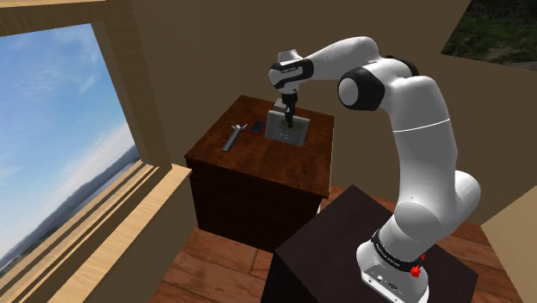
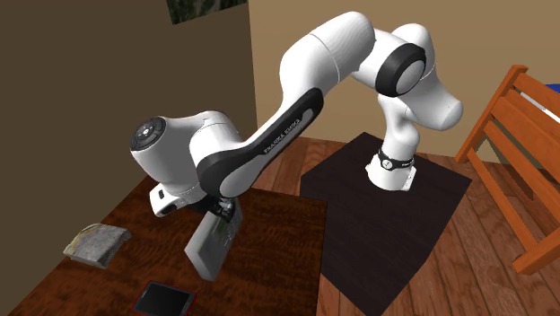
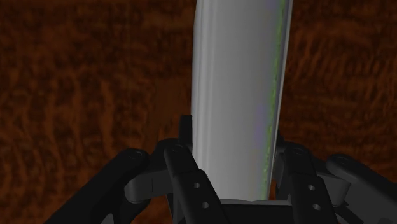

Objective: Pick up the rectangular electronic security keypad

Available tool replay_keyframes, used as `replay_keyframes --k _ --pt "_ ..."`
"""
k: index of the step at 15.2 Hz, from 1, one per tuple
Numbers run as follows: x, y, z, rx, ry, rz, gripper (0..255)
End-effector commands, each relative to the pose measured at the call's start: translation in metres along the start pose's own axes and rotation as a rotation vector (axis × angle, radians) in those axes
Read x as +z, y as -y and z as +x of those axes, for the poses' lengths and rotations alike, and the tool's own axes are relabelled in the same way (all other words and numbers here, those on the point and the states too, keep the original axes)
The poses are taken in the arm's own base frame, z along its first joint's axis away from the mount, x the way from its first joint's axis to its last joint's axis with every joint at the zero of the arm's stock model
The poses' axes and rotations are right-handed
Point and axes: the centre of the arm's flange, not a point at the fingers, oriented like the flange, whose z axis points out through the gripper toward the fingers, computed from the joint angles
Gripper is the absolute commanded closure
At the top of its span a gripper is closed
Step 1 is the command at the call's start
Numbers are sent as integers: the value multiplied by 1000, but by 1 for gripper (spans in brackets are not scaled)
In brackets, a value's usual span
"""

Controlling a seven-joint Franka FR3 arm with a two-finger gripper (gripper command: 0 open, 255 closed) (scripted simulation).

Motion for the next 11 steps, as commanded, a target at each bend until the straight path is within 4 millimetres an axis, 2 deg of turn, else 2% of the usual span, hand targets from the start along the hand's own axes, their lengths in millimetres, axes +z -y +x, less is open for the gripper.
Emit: replay_keyframes --k 1,9,11 --pt "-12 1 -2 0 -1 -1 255" --pt "-53 5 -13 0 -1 -1 255" --pt "-53 5 -13 0 -1 -1 255"
